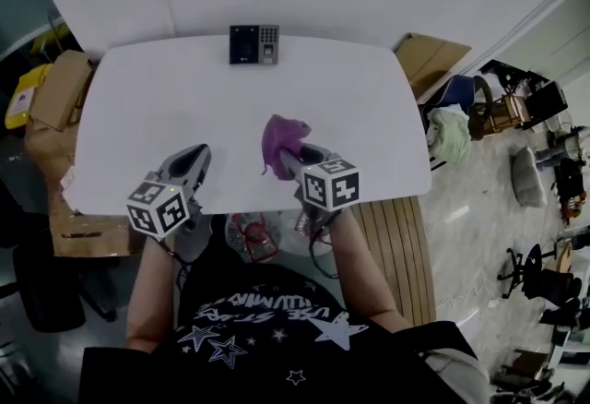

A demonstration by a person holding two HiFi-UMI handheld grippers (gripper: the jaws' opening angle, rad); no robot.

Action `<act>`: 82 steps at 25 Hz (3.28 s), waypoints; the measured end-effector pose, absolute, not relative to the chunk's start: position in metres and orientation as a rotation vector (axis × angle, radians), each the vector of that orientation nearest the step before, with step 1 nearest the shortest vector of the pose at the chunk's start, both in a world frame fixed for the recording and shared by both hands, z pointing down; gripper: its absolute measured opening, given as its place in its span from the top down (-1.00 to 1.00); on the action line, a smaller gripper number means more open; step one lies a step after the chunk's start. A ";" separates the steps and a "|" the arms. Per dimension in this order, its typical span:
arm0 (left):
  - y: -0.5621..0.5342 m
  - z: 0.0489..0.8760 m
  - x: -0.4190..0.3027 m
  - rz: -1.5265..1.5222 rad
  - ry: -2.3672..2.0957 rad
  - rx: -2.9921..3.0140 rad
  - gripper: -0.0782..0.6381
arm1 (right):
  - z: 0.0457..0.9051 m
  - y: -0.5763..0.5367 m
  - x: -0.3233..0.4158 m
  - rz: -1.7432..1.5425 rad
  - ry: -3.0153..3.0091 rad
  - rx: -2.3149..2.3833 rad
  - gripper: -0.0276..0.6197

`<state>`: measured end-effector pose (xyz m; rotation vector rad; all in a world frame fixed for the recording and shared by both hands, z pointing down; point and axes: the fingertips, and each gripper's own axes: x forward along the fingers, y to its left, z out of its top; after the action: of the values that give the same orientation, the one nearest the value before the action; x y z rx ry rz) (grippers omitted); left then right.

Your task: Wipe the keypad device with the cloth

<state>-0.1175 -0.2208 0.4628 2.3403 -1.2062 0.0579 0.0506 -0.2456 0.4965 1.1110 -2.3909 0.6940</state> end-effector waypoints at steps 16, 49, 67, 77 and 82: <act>-0.342 0.472 -0.181 0.117 -1.093 2.353 0.76 | 0.498 -0.365 -0.011 0.703 -2.302 1.204 0.63; -0.502 0.508 -0.226 0.080 -1.051 2.279 0.76 | 0.550 -0.563 -0.080 0.604 -2.186 1.163 0.63; -0.508 0.529 -0.206 0.131 -1.014 2.262 0.76 | 0.571 -0.599 -0.077 0.466 -2.122 1.098 0.62; -0.509 0.534 -0.197 0.138 -0.998 2.258 0.76 | 0.576 -0.606 -0.058 0.509 -2.104 1.163 0.63; -0.510 0.536 -0.188 0.146 -0.988 2.255 0.76 | 0.576 -0.612 -0.038 0.531 -2.090 1.209 0.62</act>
<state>-0.1881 -0.5096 0.5358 2.2550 -0.9879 0.1462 -0.0383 -0.6118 0.5760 1.2086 -2.0902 0.5308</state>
